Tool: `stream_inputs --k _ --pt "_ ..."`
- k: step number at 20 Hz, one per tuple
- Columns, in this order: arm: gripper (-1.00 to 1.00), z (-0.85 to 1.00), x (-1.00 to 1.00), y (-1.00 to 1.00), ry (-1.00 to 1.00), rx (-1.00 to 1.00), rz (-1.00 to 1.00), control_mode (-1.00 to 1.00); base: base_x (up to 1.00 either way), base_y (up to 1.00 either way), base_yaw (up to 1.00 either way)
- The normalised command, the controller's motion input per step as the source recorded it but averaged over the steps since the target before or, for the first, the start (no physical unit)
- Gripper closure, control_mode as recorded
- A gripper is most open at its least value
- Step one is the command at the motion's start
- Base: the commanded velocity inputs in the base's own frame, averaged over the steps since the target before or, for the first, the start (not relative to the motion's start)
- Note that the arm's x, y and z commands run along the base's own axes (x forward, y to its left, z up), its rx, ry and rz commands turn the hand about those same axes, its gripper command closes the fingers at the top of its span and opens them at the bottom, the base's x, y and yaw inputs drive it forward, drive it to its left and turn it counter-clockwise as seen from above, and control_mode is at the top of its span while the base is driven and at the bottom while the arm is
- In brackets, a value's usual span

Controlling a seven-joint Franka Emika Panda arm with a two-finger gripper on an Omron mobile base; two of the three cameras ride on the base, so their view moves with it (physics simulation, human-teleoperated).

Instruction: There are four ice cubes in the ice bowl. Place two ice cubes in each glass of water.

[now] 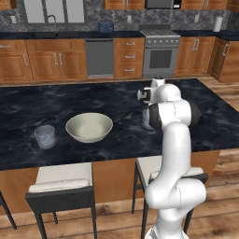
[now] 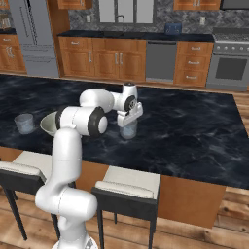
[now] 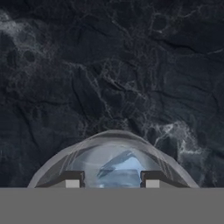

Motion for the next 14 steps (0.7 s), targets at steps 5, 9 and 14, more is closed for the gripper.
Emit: stream_inputs --k 5,9,14 --pt "1.0 0.05 0.0 -0.07 -0.04 0.03 0.0 -1.0 0.0 0.0 0.0" --pt "1.0 0.23 0.0 -0.02 -0.02 0.04 0.0 -1.0 0.0 0.0 0.0" --pt "1.0 0.24 0.0 0.0 0.0 0.02 0.0 -1.0 0.0 0.0 0.0"
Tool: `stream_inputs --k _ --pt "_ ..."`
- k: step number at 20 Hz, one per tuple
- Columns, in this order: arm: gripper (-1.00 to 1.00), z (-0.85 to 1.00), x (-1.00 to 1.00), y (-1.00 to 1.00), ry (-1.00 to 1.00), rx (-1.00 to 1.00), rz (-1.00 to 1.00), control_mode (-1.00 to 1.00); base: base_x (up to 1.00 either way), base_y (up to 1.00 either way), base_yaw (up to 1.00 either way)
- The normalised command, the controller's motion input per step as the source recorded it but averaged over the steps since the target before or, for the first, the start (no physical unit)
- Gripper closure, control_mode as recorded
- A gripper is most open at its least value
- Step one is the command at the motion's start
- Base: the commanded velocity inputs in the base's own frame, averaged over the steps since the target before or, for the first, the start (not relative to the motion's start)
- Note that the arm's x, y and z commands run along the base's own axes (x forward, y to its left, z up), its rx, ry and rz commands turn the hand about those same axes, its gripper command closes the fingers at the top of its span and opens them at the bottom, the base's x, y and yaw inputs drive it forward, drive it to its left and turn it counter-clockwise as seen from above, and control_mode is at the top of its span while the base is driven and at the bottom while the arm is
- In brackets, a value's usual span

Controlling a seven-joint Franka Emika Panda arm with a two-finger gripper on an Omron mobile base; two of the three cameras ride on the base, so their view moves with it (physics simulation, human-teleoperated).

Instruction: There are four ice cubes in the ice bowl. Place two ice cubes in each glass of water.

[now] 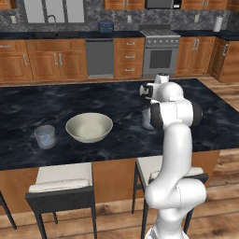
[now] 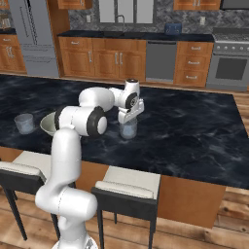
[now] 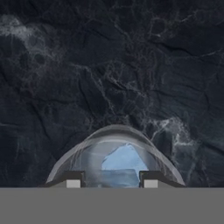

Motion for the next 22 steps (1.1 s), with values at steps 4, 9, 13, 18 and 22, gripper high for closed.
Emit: stream_inputs --k 4,9,13,18,22 --pt "1.0 0.08 0.0 0.0 0.0 0.0 0.0 -1.0 0.0 0.0 0.0" --pt "1.0 0.0 0.0 0.0 0.0 0.0 0.0 -1.0 0.0 0.0 0.0" --pt "-1.0 0.0 0.0 0.0 0.0 0.0 0.0 -1.0 0.0 0.0 0.0" --pt "-1.0 0.0 0.0 0.0 0.0 0.0 0.0 -1.0 0.0 0.0 0.0" --pt "-1.0 0.0 0.0 0.0 0.0 0.0 0.0 -1.0 0.0 0.0 0.0"
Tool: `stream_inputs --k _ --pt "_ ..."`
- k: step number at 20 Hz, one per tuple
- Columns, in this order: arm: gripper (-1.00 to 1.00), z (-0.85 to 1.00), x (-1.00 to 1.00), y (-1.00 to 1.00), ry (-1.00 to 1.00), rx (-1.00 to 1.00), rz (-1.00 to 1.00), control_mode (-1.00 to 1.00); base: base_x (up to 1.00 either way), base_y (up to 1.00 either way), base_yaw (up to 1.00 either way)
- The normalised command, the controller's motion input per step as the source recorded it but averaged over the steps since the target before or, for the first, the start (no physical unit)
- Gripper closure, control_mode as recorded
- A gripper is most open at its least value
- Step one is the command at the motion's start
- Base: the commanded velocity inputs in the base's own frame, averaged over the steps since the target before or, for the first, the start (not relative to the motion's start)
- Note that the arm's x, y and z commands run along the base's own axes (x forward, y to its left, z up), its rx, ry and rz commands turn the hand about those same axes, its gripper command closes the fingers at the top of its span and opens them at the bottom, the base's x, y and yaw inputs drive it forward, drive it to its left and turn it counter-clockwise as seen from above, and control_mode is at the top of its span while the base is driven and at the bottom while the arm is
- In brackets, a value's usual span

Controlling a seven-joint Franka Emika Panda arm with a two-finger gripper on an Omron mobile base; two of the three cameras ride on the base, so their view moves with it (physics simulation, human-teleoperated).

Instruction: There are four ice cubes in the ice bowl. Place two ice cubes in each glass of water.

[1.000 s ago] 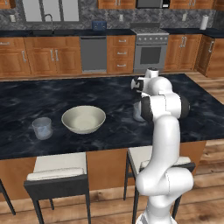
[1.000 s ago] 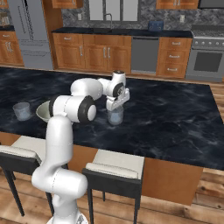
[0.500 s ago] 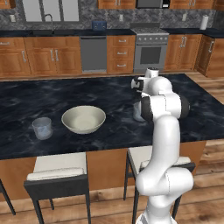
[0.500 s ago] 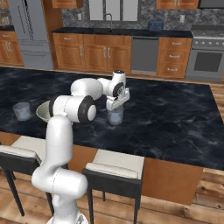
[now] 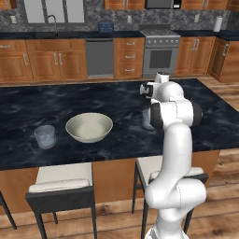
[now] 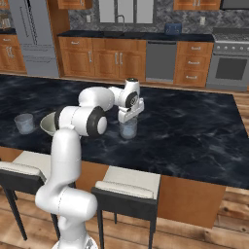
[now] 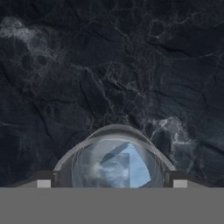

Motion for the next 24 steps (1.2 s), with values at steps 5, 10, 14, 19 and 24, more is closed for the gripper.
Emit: stream_inputs --k 5,10,14,19,24 --pt "-1.0 0.31 -0.03 0.0 -0.01 0.03 0.0 -1.0 0.0 0.0 0.0" --pt "-1.0 0.61 -0.29 0.0 -0.04 0.05 0.0 -1.0 0.0 0.0 0.0" --pt "-1.0 0.12 -0.52 0.0 -0.08 0.0 0.0 -1.0 0.0 0.0 0.0" --pt "-1.0 0.0 -0.82 0.02 -0.26 0.0 0.13 -1.0 0.0 0.0 0.0" --pt "-1.0 0.02 -0.95 0.17 -0.38 0.0 0.27 -1.0 0.0 0.0 0.0"
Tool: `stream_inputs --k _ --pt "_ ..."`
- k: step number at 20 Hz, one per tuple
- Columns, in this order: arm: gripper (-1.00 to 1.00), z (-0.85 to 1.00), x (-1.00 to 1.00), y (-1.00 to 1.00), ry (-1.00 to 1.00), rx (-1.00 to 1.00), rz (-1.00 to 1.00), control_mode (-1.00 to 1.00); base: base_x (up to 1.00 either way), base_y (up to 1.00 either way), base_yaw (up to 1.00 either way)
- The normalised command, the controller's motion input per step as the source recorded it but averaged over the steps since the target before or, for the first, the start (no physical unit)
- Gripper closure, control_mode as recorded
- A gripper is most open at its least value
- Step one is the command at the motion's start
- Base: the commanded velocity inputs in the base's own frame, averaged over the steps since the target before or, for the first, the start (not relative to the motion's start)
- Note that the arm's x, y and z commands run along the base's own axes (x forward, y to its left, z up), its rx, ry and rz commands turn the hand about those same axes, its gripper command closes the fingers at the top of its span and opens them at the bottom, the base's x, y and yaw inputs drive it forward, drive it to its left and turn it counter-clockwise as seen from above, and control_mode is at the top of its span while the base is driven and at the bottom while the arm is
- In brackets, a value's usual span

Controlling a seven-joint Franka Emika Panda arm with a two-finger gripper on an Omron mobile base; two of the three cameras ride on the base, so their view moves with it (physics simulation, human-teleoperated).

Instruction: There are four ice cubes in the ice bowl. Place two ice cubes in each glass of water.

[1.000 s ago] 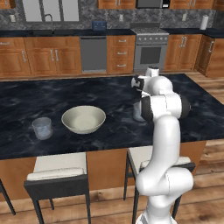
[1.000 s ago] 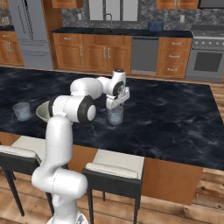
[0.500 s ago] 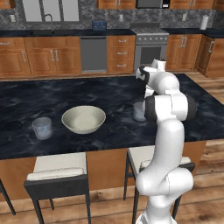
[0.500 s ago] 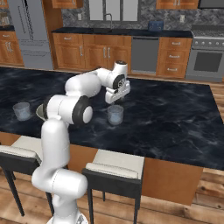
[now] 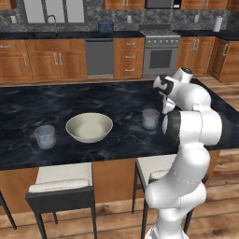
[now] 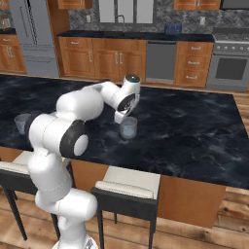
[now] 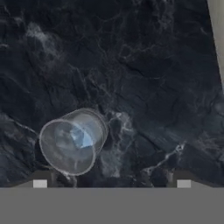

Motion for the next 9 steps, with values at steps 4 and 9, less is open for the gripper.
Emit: stream_inputs --k 4,9 --pt "-1.0 0.0 -0.76 0.49 -0.16 -0.01 0.4 -1.0 0.0 0.0 0.0" --pt "-1.0 0.02 -0.71 0.63 -0.02 -0.07 0.53 -1.0 0.0 0.0 0.0"
